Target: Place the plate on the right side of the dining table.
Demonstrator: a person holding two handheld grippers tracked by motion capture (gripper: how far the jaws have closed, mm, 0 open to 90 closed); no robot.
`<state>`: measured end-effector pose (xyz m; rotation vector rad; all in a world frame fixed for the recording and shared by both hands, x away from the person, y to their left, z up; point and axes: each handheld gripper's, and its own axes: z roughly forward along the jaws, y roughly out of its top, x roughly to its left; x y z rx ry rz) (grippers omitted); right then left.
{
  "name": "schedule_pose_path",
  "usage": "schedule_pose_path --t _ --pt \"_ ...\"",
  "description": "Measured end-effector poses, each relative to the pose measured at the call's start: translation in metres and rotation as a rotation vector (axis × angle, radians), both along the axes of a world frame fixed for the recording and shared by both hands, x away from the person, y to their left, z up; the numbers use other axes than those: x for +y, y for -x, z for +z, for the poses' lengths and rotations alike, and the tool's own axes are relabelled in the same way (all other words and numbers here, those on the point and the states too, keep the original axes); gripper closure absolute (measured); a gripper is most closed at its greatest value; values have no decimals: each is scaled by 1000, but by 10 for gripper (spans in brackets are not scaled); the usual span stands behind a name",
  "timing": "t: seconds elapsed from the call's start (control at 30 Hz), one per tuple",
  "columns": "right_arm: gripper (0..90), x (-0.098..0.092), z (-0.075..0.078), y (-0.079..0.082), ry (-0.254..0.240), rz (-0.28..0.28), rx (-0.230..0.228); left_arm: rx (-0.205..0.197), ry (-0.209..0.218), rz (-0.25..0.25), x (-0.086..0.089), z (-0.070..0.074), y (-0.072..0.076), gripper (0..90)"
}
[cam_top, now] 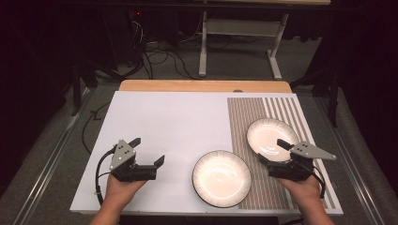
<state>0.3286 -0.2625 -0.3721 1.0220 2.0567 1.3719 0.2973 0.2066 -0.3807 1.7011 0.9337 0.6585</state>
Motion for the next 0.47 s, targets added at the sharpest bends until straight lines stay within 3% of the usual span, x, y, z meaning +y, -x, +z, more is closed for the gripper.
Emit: schedule_pose_path --t 0.07,0.2,0.47 --pt "5 9 -2 2 3 24 8 1 3 -3 -1 0 0 0" --pt "5 22 -2 9 16 59 -8 -2 0 -19 -3 1 4 0" --pt "5 22 -1 12 14 70 -16 -10 -2 -18 -4 1 4 0"
